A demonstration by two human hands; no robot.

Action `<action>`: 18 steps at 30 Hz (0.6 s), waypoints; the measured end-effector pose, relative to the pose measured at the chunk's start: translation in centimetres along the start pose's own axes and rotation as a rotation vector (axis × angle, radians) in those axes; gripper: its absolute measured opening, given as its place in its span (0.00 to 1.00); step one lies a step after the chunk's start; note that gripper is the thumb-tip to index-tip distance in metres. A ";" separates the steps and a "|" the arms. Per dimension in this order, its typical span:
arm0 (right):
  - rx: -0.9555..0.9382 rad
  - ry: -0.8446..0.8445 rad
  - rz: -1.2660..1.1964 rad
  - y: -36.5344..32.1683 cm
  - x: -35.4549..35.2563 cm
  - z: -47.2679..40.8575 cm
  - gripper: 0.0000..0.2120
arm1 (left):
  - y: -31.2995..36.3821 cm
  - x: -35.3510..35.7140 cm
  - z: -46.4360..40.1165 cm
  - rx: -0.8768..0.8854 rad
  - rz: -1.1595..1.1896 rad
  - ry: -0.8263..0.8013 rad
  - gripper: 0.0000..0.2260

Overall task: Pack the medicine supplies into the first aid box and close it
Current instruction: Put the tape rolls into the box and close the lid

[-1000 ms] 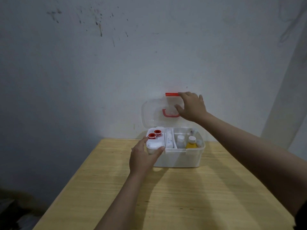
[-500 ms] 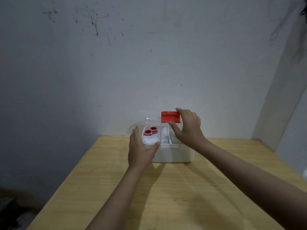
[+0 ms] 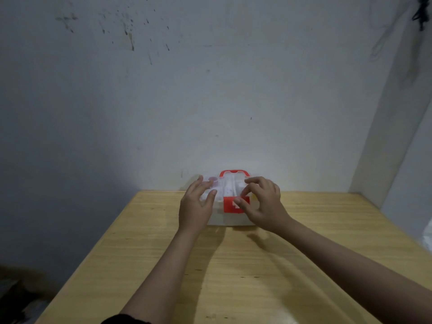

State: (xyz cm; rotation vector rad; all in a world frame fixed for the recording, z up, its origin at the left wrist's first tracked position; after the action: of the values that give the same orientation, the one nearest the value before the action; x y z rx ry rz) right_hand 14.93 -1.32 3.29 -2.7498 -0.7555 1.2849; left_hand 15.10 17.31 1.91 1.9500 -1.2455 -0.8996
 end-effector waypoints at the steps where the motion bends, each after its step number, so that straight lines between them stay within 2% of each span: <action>1: 0.002 -0.006 -0.004 0.0 0.0 -0.1 0.22 | 0.0 0.0 0.0 -0.004 0.004 0.003 0.12; 9: -0.017 -0.042 0.114 0.6 1.5 -0.1 0.25 | 0.0 0.1 0.2 -0.011 0.011 0.023 0.12; 18: -0.012 -0.046 0.168 1.0 2.4 -1.0 0.23 | -0.5 0.8 -1.0 -0.040 -0.004 0.021 0.12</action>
State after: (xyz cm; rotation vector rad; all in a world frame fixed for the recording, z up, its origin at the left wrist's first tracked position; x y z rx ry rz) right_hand 17.38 -1.00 1.99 -2.8557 -0.5461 1.3796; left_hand 16.45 16.92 1.90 1.9264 -1.2033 -0.8964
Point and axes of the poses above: each hand's wrist, its own z-axis away from the middle knuckle, its own x-axis out of the palm, y = z × x, the point moved 8 cm from there along -z, towards the middle knuckle, and after that the axes turned 13 degrees about z, right-handed, at the moved point
